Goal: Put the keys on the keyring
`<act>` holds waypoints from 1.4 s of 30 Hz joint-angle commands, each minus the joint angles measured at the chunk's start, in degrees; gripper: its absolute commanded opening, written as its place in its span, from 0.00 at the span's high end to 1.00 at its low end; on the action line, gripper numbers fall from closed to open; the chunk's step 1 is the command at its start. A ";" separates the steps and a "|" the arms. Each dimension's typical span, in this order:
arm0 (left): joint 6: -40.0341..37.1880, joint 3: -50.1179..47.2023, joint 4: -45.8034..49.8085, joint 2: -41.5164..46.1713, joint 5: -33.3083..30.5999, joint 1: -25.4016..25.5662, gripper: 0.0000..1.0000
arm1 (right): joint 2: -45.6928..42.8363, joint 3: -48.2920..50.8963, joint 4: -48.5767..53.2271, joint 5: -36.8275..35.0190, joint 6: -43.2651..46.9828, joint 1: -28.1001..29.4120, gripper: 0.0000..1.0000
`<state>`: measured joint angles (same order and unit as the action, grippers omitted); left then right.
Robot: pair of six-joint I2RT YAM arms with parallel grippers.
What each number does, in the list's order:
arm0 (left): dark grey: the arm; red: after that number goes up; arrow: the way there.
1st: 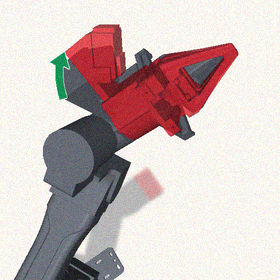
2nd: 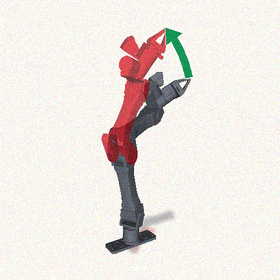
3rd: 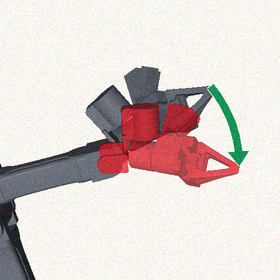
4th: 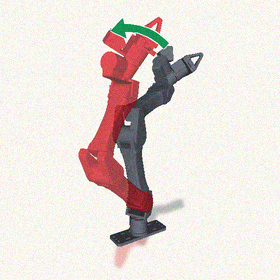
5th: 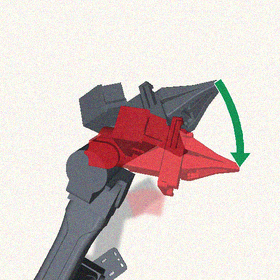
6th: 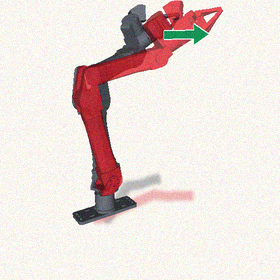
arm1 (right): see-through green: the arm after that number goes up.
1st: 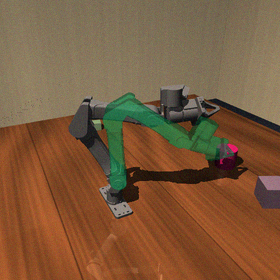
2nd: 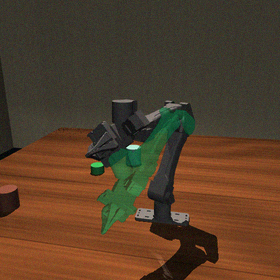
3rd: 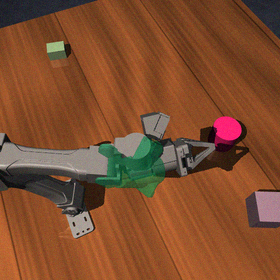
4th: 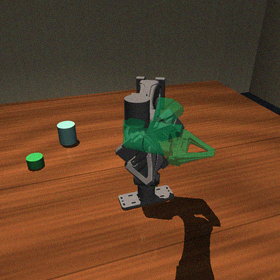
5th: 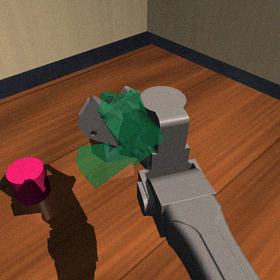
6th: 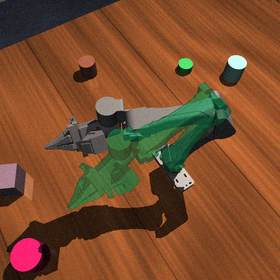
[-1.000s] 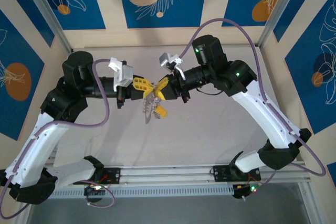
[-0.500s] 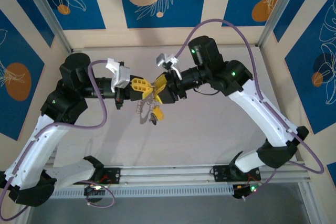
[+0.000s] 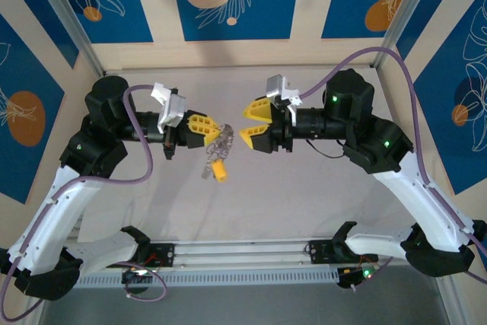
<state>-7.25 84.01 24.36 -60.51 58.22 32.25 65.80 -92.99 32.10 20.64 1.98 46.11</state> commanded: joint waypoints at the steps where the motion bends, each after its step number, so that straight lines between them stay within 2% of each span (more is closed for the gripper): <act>1: 2.10 -0.16 -3.60 0.84 3.86 -0.73 1.00 | 2.40 -1.94 -2.93 -0.94 1.49 1.22 0.54; 8: 3.20 -1.08 -5.47 0.83 4.45 -0.86 1.00 | 5.05 -2.85 -4.21 0.53 1.05 2.92 0.61; 15: 5.15 -2.30 -8.75 1.04 4.97 -1.71 1.00 | 5.99 -3.06 -3.83 2.24 1.19 3.12 0.73; 18: 6.00 -2.97 -10.23 1.37 4.97 -2.26 1.00 | 5.90 -3.28 -2.98 1.36 1.68 3.29 0.71; 23: 6.77 -3.31 -10.92 1.75 5.03 -3.30 1.00 | 2.64 -1.67 -3.68 -2.24 2.60 3.24 0.59; 28: 9.15 -4.84 -14.16 1.96 5.85 -3.60 1.00 | 0.16 0.79 -7.32 0.15 1.74 3.26 0.57; 42: 10.92 -5.26 -16.35 1.90 6.77 -3.70 1.00 | 5.05 -1.32 -6.43 3.57 1.20 3.44 0.60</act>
<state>2.66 78.94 11.70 -59.42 63.07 29.26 70.57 -92.88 26.15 22.76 3.44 49.17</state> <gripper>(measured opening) 0.046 0.407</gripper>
